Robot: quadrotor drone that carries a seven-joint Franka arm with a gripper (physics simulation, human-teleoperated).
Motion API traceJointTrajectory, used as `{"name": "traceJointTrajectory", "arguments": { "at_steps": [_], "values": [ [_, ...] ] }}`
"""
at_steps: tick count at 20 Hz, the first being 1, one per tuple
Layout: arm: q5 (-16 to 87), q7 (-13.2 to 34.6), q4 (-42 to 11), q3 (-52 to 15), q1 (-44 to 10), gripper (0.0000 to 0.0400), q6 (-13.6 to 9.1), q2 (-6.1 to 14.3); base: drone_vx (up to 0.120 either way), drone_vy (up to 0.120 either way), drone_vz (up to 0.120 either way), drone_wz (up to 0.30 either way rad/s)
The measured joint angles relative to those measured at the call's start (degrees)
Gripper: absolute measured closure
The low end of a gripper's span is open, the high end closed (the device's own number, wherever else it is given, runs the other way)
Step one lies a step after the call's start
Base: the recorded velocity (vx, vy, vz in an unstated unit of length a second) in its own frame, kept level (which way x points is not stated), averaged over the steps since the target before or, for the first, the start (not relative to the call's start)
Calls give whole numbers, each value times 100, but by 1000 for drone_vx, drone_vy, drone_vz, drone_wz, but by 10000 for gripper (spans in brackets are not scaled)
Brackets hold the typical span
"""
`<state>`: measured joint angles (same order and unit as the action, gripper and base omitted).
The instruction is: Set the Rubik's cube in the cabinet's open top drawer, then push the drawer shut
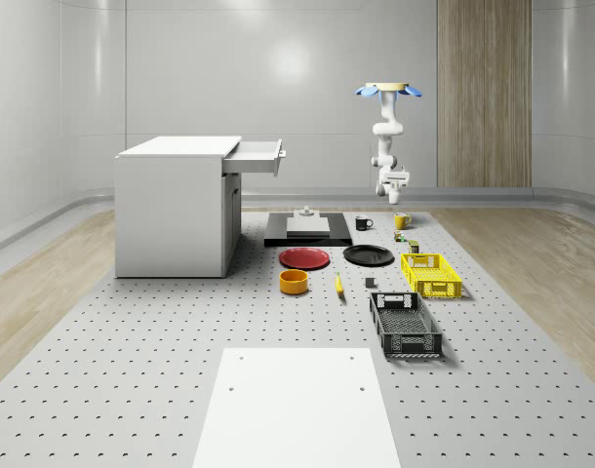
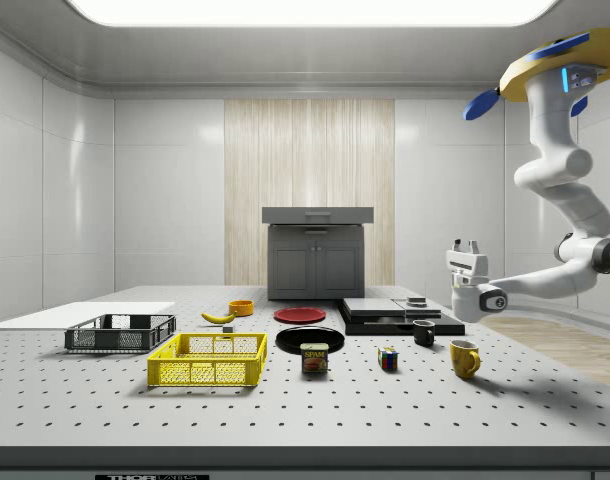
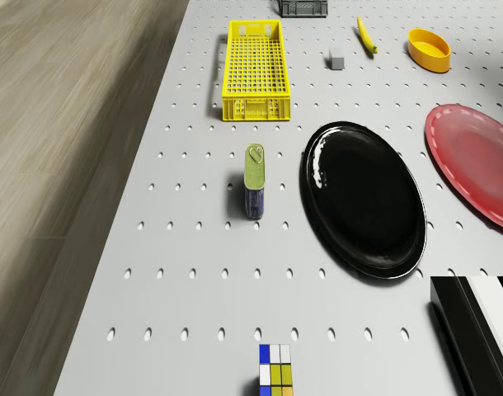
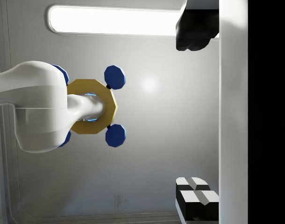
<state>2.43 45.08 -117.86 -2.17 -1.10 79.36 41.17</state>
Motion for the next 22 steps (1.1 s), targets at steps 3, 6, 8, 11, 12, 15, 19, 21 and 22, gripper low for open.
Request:
{"name": "traceJointTrajectory", "arguments": {
  "at_steps": [3,6,8,11,12,15,19,21,22],
  "values": [
    [174,23,-17,-124,-38,0,15,11,120,0,0,0],
    [462,61,-49,-328,-101,0,32,26,120,0,0,0],
    [750,100,-88,-533,-165,0,46,40,120,0,0,0],
    [1402,192,-212,-991,-310,0,76,76,120,0,0,0],
    [1695,236,-284,-1196,-376,0,90,94,120,0,-80,0],
    [2867,429,-671,-1992,-647,0,149,186,40,0,-93,0],
    [5136,943,-1778,-3401,-1232,0,242,433,0,0,-120,0],
    [6449,1356,-2532,-4124,-1652,0,226,599,0,0,-120,0],
    [7096,1597,-2907,-4458,-1902,0,182,683,0,0,-120,0]
  ]
}}
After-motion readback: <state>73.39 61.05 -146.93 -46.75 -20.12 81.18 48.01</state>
